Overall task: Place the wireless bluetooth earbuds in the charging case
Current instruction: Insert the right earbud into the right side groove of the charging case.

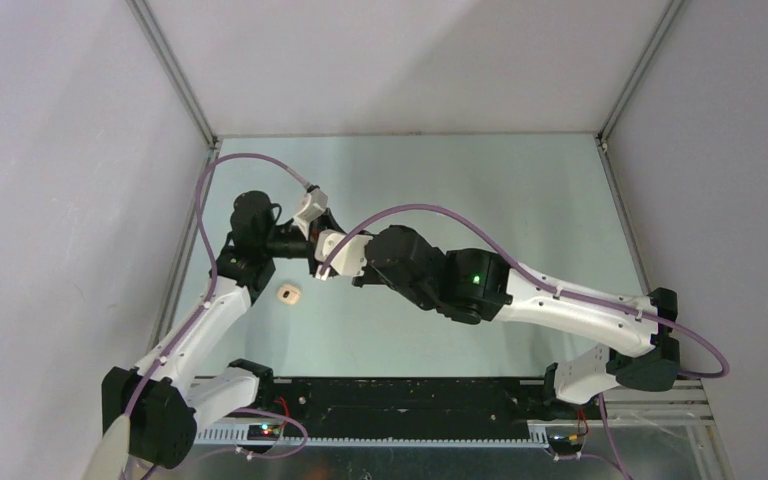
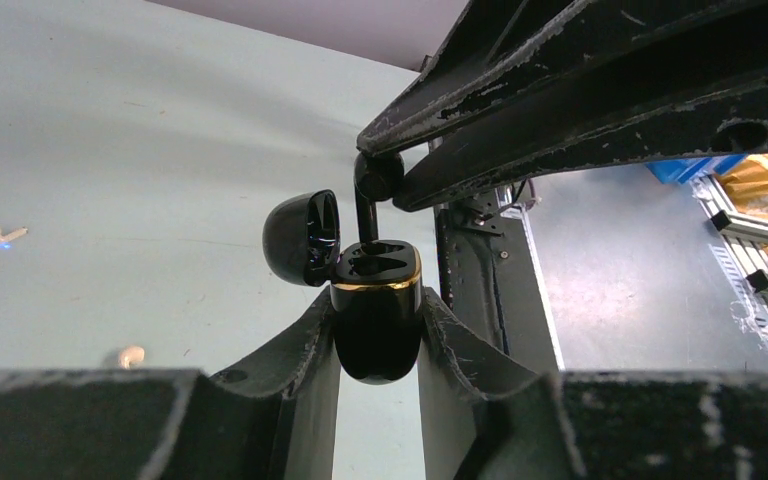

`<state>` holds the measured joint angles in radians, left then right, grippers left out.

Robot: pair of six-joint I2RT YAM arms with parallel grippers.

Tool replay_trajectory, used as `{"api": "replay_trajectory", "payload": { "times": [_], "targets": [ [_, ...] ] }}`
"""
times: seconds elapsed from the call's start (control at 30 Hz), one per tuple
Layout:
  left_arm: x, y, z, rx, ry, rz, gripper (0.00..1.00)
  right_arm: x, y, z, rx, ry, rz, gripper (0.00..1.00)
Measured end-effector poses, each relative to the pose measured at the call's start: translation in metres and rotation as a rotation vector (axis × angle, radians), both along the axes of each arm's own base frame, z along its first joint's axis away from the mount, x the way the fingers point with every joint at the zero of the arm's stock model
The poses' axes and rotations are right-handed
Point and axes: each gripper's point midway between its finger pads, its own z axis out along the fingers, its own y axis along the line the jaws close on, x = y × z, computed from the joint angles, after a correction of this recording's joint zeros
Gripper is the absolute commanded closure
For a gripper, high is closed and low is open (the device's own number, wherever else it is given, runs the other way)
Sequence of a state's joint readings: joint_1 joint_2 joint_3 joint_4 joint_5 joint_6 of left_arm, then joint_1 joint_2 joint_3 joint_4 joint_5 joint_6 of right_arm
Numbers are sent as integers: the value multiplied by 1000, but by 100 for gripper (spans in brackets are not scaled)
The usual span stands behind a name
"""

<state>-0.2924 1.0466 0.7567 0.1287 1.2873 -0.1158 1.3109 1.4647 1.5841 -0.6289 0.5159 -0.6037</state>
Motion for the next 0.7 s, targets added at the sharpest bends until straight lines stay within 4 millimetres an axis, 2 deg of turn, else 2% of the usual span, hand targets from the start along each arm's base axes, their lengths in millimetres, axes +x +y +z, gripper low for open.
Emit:
{"api": "replay_trajectory", "payload": {
  "times": [0.7],
  "targets": [
    [3,0,8,-25,19,11,100,-2,6,-4,1,-16,-3,89]
  ]
}}
